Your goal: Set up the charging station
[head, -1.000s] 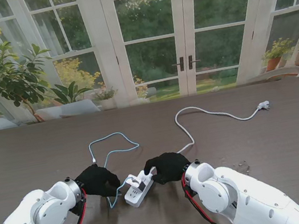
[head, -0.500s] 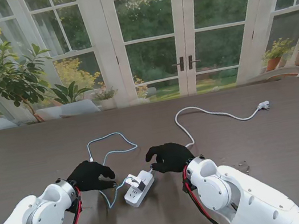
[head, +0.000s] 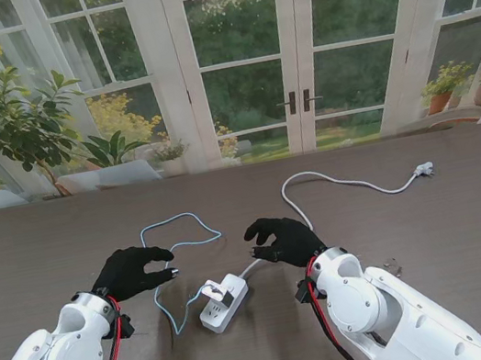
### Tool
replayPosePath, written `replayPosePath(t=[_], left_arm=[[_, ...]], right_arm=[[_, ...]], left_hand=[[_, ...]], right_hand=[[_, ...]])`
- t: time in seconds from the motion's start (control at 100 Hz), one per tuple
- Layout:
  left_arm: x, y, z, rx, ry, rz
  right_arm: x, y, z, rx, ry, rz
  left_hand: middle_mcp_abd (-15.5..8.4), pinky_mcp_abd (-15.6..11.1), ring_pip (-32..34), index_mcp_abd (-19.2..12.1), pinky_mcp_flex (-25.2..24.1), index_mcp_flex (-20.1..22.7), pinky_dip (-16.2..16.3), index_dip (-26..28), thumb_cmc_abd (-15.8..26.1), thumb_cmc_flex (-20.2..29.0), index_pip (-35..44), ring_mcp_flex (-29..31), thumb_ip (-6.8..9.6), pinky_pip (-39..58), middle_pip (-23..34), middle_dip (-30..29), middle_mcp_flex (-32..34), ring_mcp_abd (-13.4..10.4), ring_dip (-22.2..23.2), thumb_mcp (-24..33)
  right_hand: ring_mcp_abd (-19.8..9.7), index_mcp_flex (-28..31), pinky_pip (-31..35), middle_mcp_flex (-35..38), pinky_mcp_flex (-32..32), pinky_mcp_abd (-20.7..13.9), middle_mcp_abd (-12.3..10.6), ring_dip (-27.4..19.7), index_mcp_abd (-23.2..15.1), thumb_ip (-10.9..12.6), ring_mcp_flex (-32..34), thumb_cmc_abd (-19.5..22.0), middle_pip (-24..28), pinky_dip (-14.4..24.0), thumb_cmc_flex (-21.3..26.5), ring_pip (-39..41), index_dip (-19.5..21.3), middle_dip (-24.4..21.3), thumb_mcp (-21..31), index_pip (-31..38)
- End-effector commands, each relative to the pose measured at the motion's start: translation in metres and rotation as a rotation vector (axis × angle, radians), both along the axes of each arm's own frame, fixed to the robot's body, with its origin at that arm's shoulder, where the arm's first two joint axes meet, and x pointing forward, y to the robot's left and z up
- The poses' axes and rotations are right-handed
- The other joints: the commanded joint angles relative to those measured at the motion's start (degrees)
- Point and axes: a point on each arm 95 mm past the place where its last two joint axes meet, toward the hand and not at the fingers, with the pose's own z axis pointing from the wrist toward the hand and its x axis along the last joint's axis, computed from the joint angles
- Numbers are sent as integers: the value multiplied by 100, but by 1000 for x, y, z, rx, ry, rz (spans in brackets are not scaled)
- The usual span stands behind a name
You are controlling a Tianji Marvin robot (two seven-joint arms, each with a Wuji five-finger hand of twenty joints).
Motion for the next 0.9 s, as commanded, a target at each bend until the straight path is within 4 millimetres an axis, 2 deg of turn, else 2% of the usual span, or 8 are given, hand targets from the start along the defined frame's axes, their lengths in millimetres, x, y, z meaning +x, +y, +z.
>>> replayPosePath(t=[0.0, 0.08, 0.43, 0.89], left_arm=[[-4, -7, 1, -31, 2, 19], [-9, -8, 4, -72, -23, 59], [-18, -19, 8, -198, -86, 156], [-27, -30, 1, -305, -98, 205]], right_arm=[[-7, 4, 0, 27, 9, -4], [-8, 0, 5, 46, 15, -19], [-17, -27, 11, 165, 77, -126], [-30, -59, -12, 293, 97, -180]], left_hand=[[63, -192, -146, 113, -143, -180, -120, -67, -280, 90, -111, -217, 49, -169, -103, -115, -220, -93, -130, 137], [69, -232, -202, 130, -150, -186, -220, -91, -335, 107, -119, -276, 29, -214, -100, -195, -234, -177, -236, 174], [99, -233, -249, 162, -261, -244, -387, -132, -320, 231, -163, -387, 30, -316, -119, -280, -315, -133, -380, 21], [154, -256, -326, 222, -367, -398, -508, -201, -412, 271, -273, -534, 30, -509, -194, -366, -497, -114, -450, -8]], right_hand=[[-77, -136, -171, -185, -50, 163, 0, -6349, 41, -150, -109, -280, -50, -56, -17, -131, 98, -75, -112, -79], [-97, -168, -206, -220, -64, 140, -36, -6366, 42, -175, -128, -322, -52, -59, -18, -154, 93, -91, -144, -94], [-49, -309, -440, -439, -231, 103, -66, -6521, 68, -219, -387, -444, -106, -84, 28, -415, 92, -175, -231, -107], [-56, -305, -593, -553, -381, 18, -137, -6624, 51, -236, -585, -479, -136, -36, 70, -574, 77, -229, -176, -144]])
